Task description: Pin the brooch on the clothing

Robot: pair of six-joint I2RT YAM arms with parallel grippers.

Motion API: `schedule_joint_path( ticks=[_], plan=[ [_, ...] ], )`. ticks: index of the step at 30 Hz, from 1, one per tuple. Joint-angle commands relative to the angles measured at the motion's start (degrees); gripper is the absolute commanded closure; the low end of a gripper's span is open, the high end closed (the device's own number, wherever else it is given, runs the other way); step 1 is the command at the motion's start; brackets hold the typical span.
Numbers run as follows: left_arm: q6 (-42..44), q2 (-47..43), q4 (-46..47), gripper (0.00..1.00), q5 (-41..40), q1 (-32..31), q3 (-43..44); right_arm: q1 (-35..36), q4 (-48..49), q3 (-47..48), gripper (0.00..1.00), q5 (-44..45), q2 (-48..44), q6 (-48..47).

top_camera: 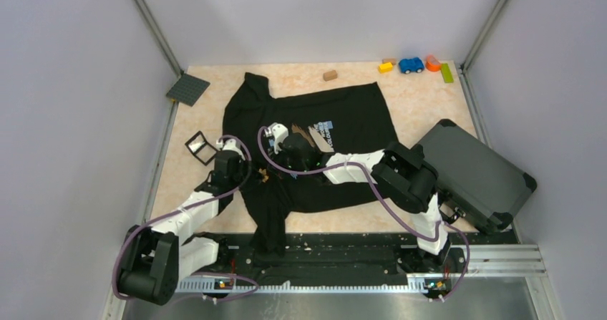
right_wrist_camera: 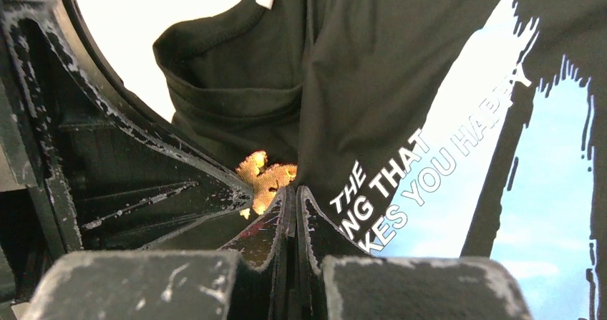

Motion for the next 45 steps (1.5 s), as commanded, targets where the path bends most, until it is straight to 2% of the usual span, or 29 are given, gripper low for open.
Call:
schedule_joint_path(
  ticks=[1,11,24,31,45],
  plan=[
    [0.37,-2.2,-0.37,1.0,-1.27,-0.43,0.72,-0.5,3.99,-0.56,1.0,1.38,-4.19,0.83],
    [0.85,-0.46,-0.46,1.0,-0.66,-0.7,1.34,-0.4,4.45,-0.83,1.0,-3.07,-4.28,-1.37],
    [2.63,3.18,-1.39,1.0,0.79,-0.7,3.92,0.77,3.53,-1.34,1.0,-3.49,-3.88,-6.82],
    [3.01,3.37,-1.39,1.0,0.57,-0.79,4.2,0.88,3.79,-1.24,1.0,-2.38,-4.03,-6.85],
    [3.89,5.17,-3.44,1.0,1.31,-1.23,5.43,1.51,0.84,-0.31,1.0,-6.63,-2.69,-11.16]
  ],
)
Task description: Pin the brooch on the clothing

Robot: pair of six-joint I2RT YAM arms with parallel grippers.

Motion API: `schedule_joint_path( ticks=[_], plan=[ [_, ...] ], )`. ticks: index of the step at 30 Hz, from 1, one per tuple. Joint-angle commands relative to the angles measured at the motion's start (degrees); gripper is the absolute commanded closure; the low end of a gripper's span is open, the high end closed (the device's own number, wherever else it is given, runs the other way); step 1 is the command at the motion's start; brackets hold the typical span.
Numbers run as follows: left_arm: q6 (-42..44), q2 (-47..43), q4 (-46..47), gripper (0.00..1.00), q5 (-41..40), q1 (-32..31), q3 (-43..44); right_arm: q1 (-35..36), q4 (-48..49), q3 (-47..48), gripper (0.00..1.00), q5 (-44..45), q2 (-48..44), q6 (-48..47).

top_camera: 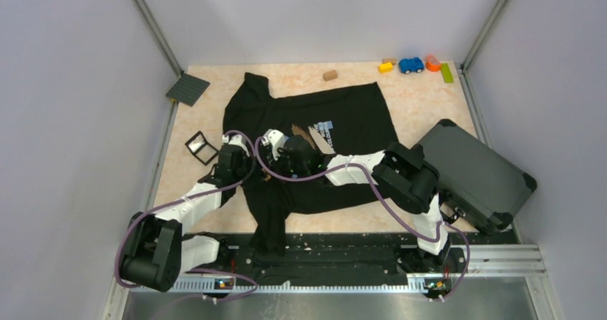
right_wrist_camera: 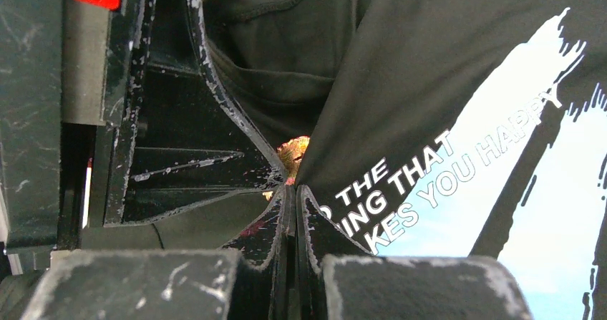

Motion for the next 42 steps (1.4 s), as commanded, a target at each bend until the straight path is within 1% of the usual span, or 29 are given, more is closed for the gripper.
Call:
schedule_joint_path(
  ticks=[1,7,11,30,36,42],
  plan=[
    [1.29,0.6,-1.29,1.0,0.1,-0.4,1.5,1.04,-0.87,1.52,1.0,-1.87,-1.66,-2.96],
    [1.12,-0.16,-1.81,1.0,-1.03,-0.49,1.35,1.08,-1.36,-0.18,1.0,0.1,-1.85,-3.67],
    [0.89,-1.11,-1.05,1.0,-0.98,-0.51,0.83,1.1,-1.65,-0.49,1.0,-0.49,-1.34,-4.0],
    [-1.38,-1.34,8.46,1.0,3.76,-0.39,-2.81,1.75,2.21,-5.29,1.0,-5.54,-0.04,-1.62],
    [-1.96,-2.11,11.17,1.0,5.79,-0.44,-4.43,1.69,2.7,-4.98,1.0,-5.21,1.09,-1.36],
    [-2.22,-2.83,11.7,1.0,6.26,-0.5,-5.34,1.72,3.26,-4.59,1.0,-3.61,2.63,-1.47]
  ],
)
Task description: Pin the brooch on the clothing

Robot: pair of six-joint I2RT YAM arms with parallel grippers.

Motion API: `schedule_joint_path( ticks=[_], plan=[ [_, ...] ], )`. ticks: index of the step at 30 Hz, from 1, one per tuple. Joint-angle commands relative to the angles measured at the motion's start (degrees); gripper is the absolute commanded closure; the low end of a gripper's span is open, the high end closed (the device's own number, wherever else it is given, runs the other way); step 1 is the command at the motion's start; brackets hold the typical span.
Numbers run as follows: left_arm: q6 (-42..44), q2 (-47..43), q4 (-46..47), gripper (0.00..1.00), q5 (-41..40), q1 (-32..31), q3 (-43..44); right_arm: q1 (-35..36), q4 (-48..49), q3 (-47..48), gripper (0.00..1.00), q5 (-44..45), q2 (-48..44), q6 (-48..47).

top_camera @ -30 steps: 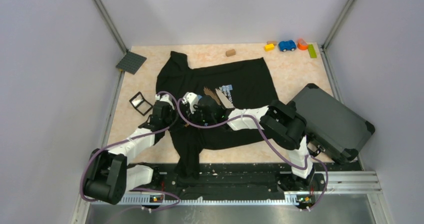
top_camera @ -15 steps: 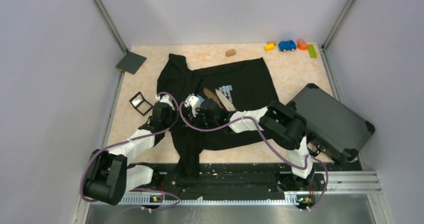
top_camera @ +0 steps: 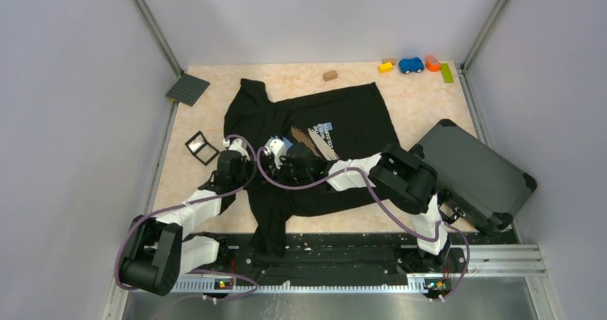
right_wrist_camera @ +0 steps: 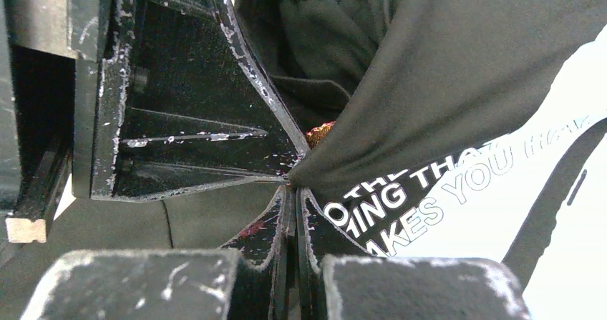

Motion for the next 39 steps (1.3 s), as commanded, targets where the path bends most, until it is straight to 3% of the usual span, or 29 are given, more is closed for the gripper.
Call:
schedule_joint_path(
  ticks=[1,12,39],
  plan=[
    [-0.91,-1.84,3.94,1.0,2.27,-0.11,-0.68,0.98,0.11,-0.23,1.0,0.71,2.15,0.38],
    [-0.29,-3.6,3.53,1.0,2.02,-0.11,-1.61,0.93,-0.34,-1.55,1.0,9.68,1.6,1.65],
    [3.13,-6.86,5.77,1.0,4.96,-0.11,-3.75,-1.56,-5.8,-0.67,1.0,8.94,2.72,5.6]
  ],
)
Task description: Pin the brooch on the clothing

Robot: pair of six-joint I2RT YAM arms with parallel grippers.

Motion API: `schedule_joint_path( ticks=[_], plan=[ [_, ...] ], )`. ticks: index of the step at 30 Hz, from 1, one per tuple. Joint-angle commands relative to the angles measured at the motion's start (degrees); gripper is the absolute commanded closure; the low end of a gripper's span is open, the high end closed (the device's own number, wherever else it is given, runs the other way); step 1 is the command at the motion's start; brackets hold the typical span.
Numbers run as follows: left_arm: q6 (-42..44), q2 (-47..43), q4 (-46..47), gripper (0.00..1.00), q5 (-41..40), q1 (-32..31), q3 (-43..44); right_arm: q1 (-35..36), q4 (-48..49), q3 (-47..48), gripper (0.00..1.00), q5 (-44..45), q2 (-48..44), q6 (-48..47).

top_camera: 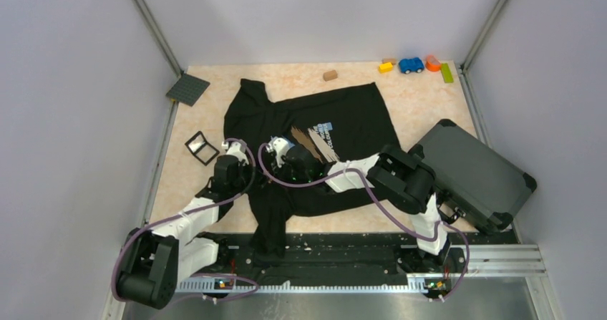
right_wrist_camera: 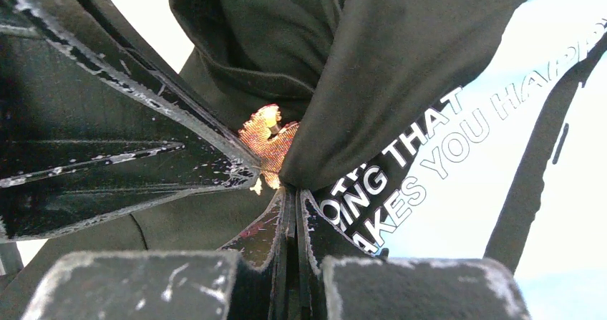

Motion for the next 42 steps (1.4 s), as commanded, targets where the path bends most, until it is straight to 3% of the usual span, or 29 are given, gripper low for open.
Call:
schedule_joint_path(
  ticks=[1,6,10,17,28,42],
  plan=[
    [1.1,-1.6,4.52,1.0,4.34,-0.2,-0.2,-1.84,-5.25,-0.61,1.0,1.89,1.72,-0.35],
    [1.78,-1.87,3.93,1.0,5.04,-0.22,0.14,-3.08,-5.72,-1.69,1.0,-1.02,-3.28,-0.85],
    [1.8,-1.83,1.85,1.0,5.26,-0.22,1.24,-4.59,-6.96,-3.37,0.76,-1.51,-9.27,-1.95],
    [1.93,-3.43,-0.41,1.0,4.86,-0.2,1.89,-7.74,-9.18,-8.03,0.61,-4.1,-16.51,-4.21],
    [2.5,-1.24,-0.99,1.0,5.83,-0.13,3.06,-9.77,2.36,-13.16,0.6,-11.72,-15.54,-1.12],
    [3.72,3.09,0.18,1.0,7.67,-0.14,4.67,-9.7,8.69,-8.55,0.6,-17.39,-8.84,1.72]
  ],
)
